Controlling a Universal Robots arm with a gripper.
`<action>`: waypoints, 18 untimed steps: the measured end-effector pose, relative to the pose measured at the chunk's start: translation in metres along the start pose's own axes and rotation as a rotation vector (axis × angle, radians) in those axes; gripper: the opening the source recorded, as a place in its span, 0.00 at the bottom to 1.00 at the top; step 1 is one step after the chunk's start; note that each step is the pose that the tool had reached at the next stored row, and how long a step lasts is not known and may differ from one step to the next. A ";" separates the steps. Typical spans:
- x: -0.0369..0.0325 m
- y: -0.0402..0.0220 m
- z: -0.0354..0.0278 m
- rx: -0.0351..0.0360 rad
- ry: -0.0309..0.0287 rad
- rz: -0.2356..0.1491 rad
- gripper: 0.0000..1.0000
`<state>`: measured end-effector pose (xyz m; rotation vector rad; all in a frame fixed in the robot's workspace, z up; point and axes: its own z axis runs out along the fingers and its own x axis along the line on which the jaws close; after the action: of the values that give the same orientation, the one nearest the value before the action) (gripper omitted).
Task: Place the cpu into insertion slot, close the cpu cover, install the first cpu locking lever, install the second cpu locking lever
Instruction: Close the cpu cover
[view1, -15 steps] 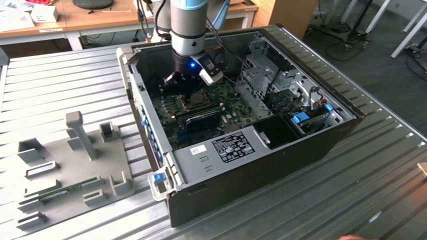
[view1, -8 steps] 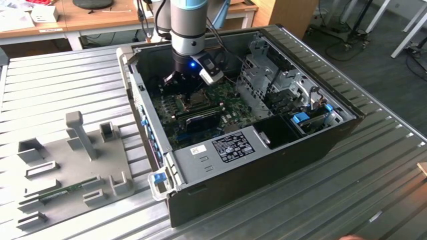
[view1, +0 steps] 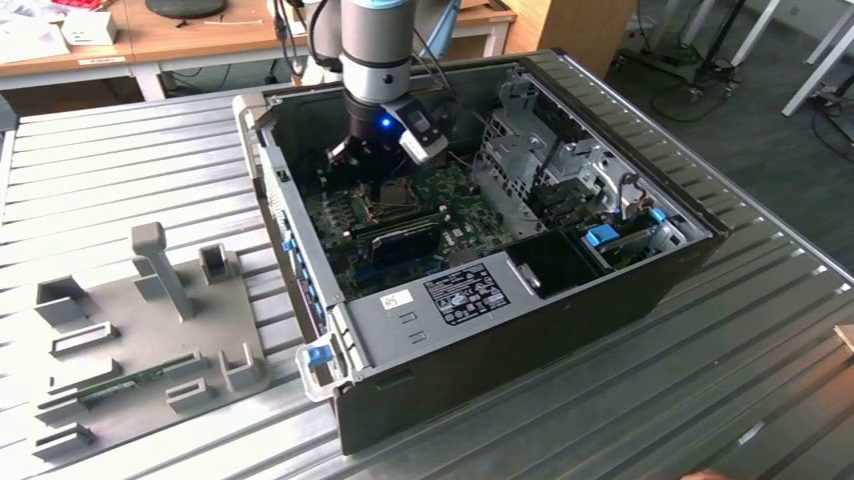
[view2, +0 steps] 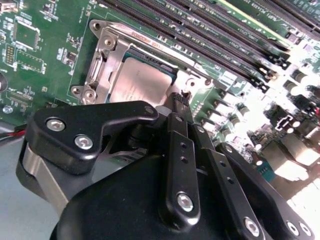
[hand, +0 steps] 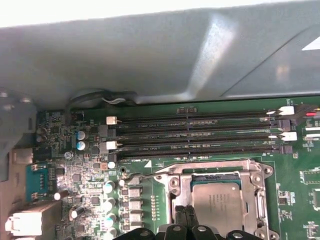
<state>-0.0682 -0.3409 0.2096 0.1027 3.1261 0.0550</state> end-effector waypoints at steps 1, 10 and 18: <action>0.0000 0.0001 -0.0025 0.0000 0.0000 0.000 0.10; -0.0003 0.0007 -0.0210 0.0000 -0.0007 0.000 0.10; -0.0013 0.0008 -0.0218 0.0002 -0.0007 0.000 0.10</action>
<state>-0.0672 -0.3409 0.2314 0.1028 3.1255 0.0546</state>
